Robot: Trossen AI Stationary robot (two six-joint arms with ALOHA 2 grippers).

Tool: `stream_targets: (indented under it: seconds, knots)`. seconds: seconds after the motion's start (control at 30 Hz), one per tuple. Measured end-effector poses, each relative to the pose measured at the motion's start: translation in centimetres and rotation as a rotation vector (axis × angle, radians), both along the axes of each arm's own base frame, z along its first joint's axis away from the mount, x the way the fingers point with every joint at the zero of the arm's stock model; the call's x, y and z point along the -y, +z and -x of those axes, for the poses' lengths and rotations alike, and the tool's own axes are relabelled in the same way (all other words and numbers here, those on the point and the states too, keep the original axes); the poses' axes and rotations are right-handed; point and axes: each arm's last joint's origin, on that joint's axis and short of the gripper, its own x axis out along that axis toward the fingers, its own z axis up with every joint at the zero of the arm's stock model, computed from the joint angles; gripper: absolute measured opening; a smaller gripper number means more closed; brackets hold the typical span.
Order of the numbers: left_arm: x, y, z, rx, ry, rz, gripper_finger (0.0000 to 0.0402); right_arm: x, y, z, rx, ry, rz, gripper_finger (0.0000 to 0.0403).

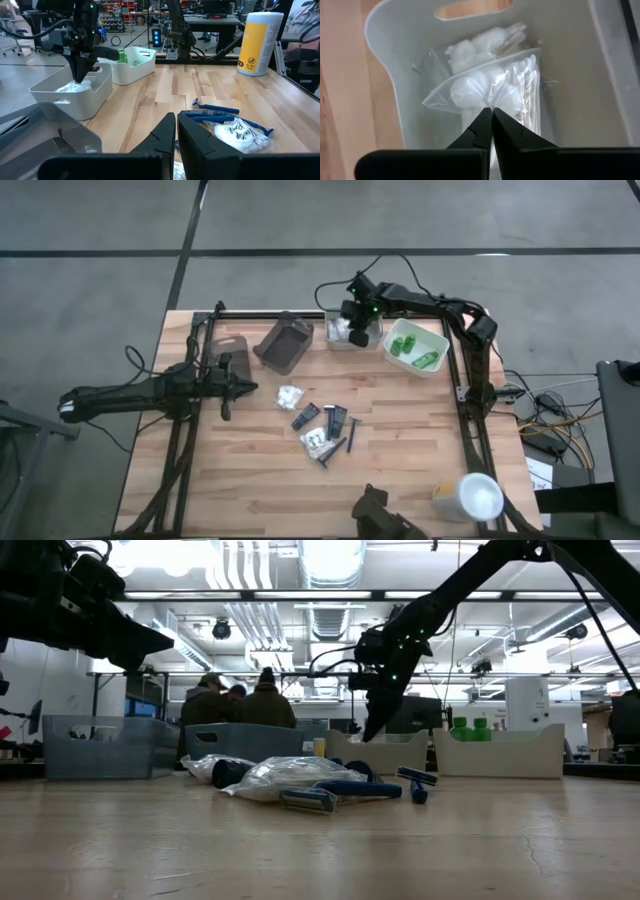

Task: Pick & Place Travel size toiletries
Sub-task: Put the bottom cotton pack into the gray bin, then put the right razor into the right black bin

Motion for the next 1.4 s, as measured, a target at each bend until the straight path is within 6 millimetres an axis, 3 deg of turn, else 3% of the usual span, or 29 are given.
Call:
stream_targets:
  seconds: [0.2, 0.33, 0.87, 1.17, 1.4]
  knots:
    - [0.0, 0.0, 0.0, 0.000, 0.000, 0.000, 0.0023, -0.1, -0.9, -0.2, -0.017, 0.007, -0.014, 0.0011]
    - [0.0, 0.0, 0.0, 0.000, 0.000, 0.000, 0.0023, -0.2, -0.9, -0.3, -0.013, 0.018, -0.013, 0.0038]
    - [0.0, 0.0, 0.0, 0.000, 0.000, 0.000, 0.0023, -0.3, -0.8, -0.1, -0.033, 0.026, -0.032, 0.0265]
    - [0.0, 0.0, 0.0, -0.001, 0.000, 0.000, 0.0023, -0.7, 3.8, 0.4, -0.020, 0.022, -0.088, 0.0311]
    - [0.0, 0.0, 0.0, 0.000, 0.000, 0.000, 0.0023, -3.1, 8.2, 0.9, 0.063, 0.048, -0.038, 0.0274]
